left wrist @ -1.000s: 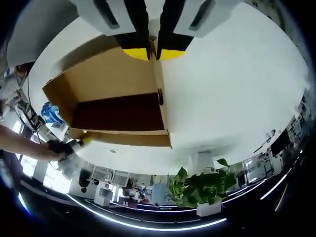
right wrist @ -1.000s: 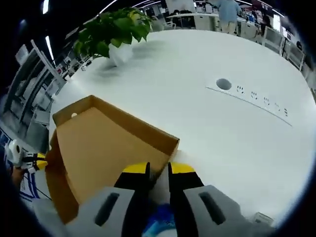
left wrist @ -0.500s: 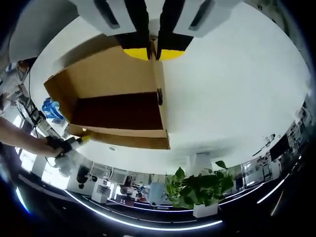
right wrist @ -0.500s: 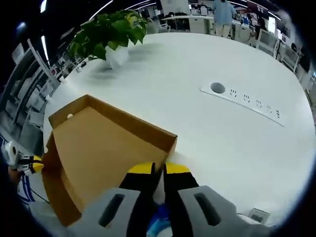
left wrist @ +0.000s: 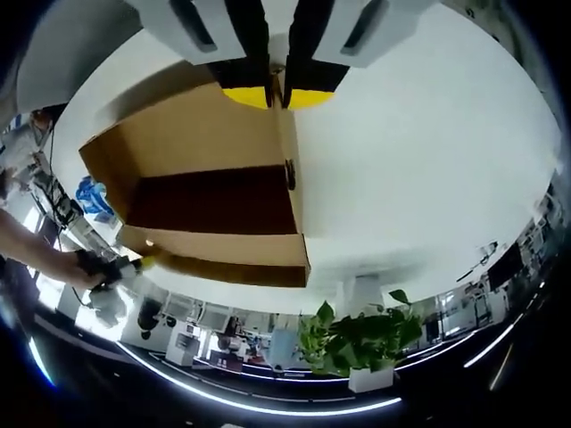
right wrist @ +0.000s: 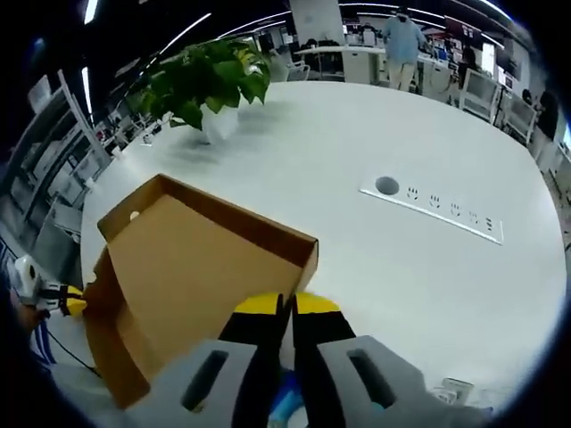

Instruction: Operate the shoe box by opening the lid, removing the specified soft item, and placing it in the target area until the item is outside and the box remains undamaged.

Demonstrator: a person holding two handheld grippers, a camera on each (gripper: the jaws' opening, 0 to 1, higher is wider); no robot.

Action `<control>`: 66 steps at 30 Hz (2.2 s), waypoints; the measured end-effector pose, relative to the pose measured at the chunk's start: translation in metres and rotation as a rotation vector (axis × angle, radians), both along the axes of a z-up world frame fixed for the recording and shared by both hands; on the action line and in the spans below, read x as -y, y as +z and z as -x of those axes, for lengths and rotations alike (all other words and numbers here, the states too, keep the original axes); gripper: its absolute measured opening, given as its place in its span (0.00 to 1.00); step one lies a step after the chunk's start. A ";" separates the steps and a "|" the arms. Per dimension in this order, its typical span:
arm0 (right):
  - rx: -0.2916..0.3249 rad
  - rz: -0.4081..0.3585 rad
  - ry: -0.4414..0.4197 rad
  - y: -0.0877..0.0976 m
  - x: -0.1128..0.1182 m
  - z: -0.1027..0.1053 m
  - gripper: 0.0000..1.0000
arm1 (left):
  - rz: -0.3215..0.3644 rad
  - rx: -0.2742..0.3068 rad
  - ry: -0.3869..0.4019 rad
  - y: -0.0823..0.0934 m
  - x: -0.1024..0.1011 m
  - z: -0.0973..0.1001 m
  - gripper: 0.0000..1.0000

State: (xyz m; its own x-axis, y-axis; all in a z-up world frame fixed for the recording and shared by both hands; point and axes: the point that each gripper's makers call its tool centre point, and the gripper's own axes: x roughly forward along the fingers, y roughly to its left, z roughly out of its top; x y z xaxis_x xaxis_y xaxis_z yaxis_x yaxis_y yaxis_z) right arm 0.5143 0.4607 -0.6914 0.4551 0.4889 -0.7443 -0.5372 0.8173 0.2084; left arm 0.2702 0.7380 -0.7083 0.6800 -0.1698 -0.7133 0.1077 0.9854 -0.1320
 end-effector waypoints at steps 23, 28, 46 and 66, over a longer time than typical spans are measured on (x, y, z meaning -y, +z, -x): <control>0.127 -0.081 -0.004 0.057 0.000 0.016 0.00 | 0.023 0.020 0.015 0.001 0.002 0.001 0.04; 0.153 -0.093 0.000 0.068 0.001 0.026 0.00 | 0.024 0.023 0.012 0.001 0.002 0.001 0.04; 0.232 -0.162 -0.040 0.095 0.003 0.070 0.00 | 0.048 0.039 0.001 0.001 0.002 0.001 0.05; 0.240 -0.249 -0.087 0.100 0.010 0.115 0.01 | 0.032 0.055 -0.023 0.003 0.003 0.003 0.06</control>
